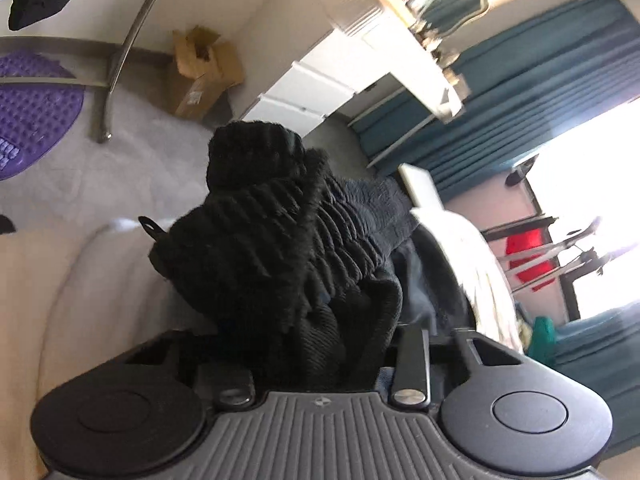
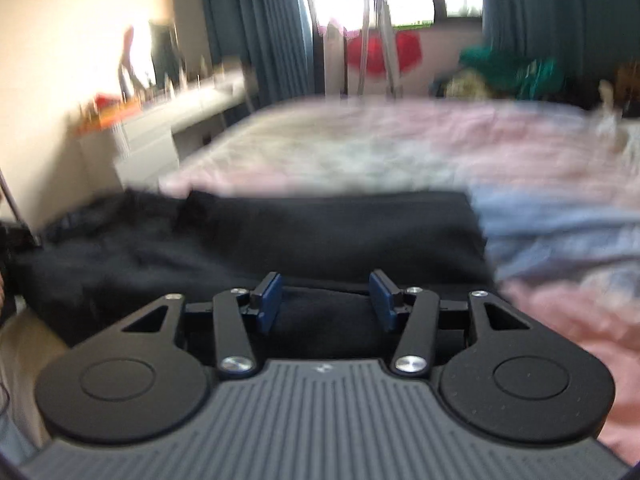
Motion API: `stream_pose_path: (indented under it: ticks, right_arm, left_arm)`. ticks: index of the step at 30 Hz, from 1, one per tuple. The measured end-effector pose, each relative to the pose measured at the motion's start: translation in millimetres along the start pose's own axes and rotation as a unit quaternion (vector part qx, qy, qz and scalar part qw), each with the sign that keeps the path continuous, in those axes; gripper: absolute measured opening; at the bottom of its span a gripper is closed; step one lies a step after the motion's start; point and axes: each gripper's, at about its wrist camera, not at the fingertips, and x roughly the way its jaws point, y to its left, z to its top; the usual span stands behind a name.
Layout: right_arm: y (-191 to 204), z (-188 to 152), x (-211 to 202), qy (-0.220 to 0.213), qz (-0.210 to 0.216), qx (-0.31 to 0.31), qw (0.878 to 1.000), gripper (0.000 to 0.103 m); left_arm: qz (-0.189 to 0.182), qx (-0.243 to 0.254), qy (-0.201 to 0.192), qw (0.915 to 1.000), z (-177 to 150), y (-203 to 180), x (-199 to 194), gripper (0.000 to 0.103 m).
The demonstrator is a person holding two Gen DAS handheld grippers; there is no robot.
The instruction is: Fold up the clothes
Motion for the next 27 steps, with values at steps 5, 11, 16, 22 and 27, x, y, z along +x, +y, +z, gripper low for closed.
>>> stream_pose_path:
  ticks: [5, 11, 16, 22, 27]
  right_arm:
    - [1.6, -5.1, 13.4, 0.014, -0.008, -0.023, 1.0, 0.052]
    - [-1.9, -5.3, 6.5, -0.01, 0.01, -0.024, 1.0, 0.053]
    - [-41.5, 2.0, -22.9, -0.074, 0.045, 0.096, 0.992, 0.053]
    - [-98.6, 0.9, -66.5, -0.147, -0.001, 0.238, 0.96, 0.054]
    - [-148.8, -15.1, -91.6, -0.186, -0.049, 0.354, 0.915, 0.054]
  left_arm:
    - [-0.012, 0.12, -0.054, 0.9912, -4.0, -41.1, -16.6, 0.021]
    - [-0.048, 0.287, -0.142, 0.9461, -39.3, -126.4, -59.6, 0.019]
    - [-0.107, 0.403, -0.18, 0.8907, -101.9, -216.0, -95.6, 0.019]
    - [-0.151, 0.458, -0.198, 0.8534, -205.6, -309.4, -105.7, 0.016]
    - [-0.149, 0.476, -0.191, 0.8453, -316.8, -351.2, -87.1, 0.016]
